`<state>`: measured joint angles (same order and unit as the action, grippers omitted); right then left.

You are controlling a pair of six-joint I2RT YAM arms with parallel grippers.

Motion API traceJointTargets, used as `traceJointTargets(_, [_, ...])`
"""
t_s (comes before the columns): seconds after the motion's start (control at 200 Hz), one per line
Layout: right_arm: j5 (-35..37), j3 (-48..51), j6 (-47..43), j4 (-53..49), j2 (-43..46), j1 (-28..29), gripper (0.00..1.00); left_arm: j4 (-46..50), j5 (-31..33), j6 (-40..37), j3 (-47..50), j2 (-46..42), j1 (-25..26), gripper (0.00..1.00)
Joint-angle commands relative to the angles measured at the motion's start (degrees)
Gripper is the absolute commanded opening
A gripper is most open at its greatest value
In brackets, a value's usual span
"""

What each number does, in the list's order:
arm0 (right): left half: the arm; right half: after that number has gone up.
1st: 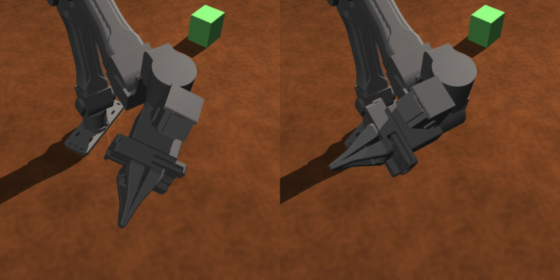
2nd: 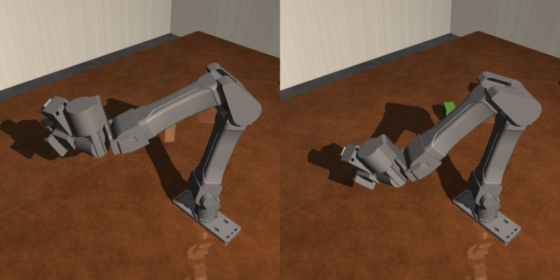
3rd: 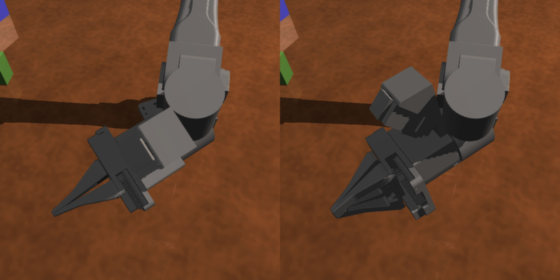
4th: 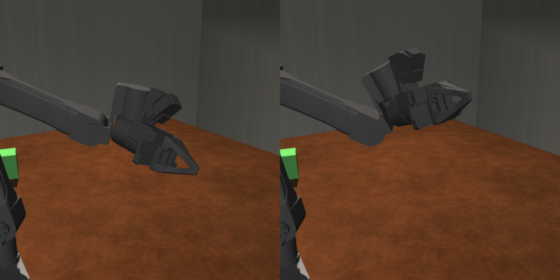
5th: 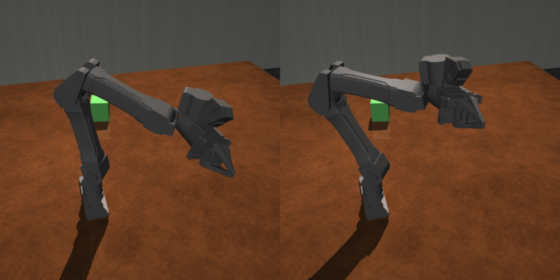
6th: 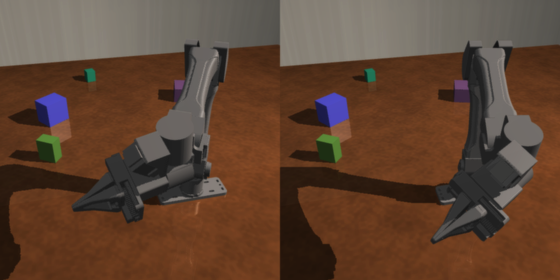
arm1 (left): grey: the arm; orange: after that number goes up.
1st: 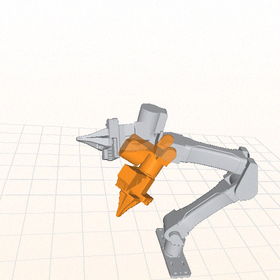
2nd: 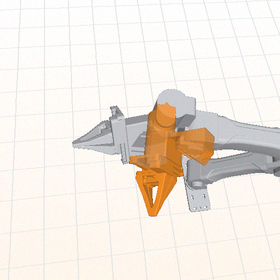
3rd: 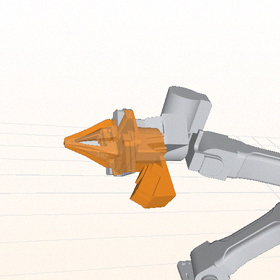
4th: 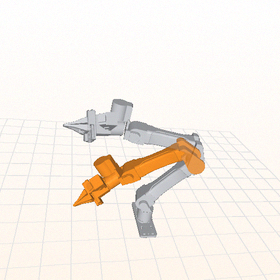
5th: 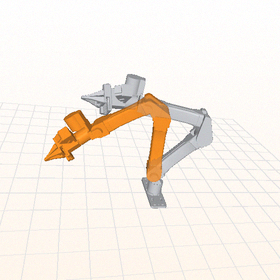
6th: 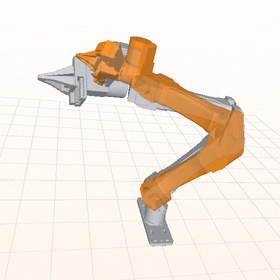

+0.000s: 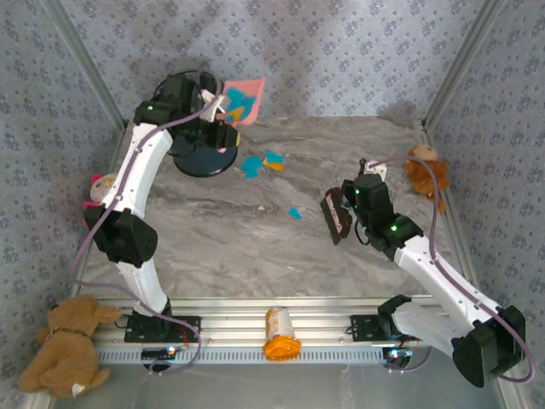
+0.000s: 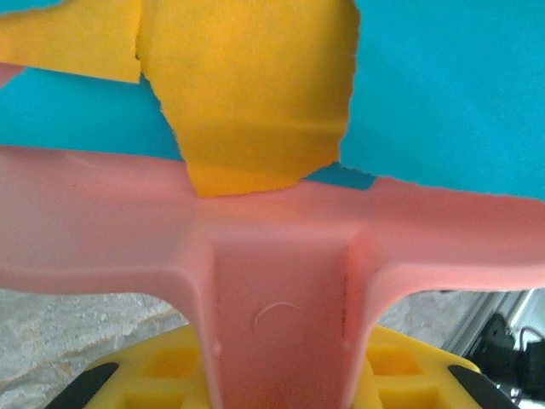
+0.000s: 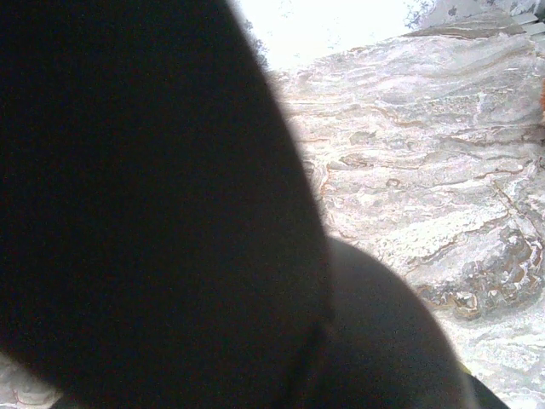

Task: Sweep away the paper scraps from the table

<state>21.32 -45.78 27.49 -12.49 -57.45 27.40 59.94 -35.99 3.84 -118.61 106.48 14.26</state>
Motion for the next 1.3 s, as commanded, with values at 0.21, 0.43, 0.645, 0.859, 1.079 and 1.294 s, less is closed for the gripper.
traceJointTargets(0.21, [-0.4,-0.17,1.08,1.58,-0.61,-0.56,0.0,-1.15,-5.1,11.01,-10.22,5.41,-3.14,0.0])
traceJointTargets(0.43, [-0.49,-0.29,1.22,1.5,-1.02,-0.6,0.0,-2.86,-4.7,17.46,-15.28,8.08,-3.53,0.0])
traceJointTargets(0.645, [-0.58,-0.53,1.34,1.39,-1.08,-0.63,0.0,-8.82,-6.11,26.84,-15.51,8.57,-4.68,0.0])
traceJointTargets(0.859, [-0.67,-0.74,1.26,1.19,-1.02,-0.76,0.0,-17.67,-6.21,34.76,-10.52,6.45,-5.53,0.0])
traceJointTargets(1.079, [-0.6,-0.87,1.24,0.79,-0.56,-0.76,0.0,-25.36,-7.43,40.61,-5.63,4.97,-6.49,0.0])
traceJointTargets(1.294, [-0.57,-0.87,1.11,0.75,-0.51,-0.71,0.0,-35.61,-9.6,48.57,1.25,2.76,-7.64,0.0])
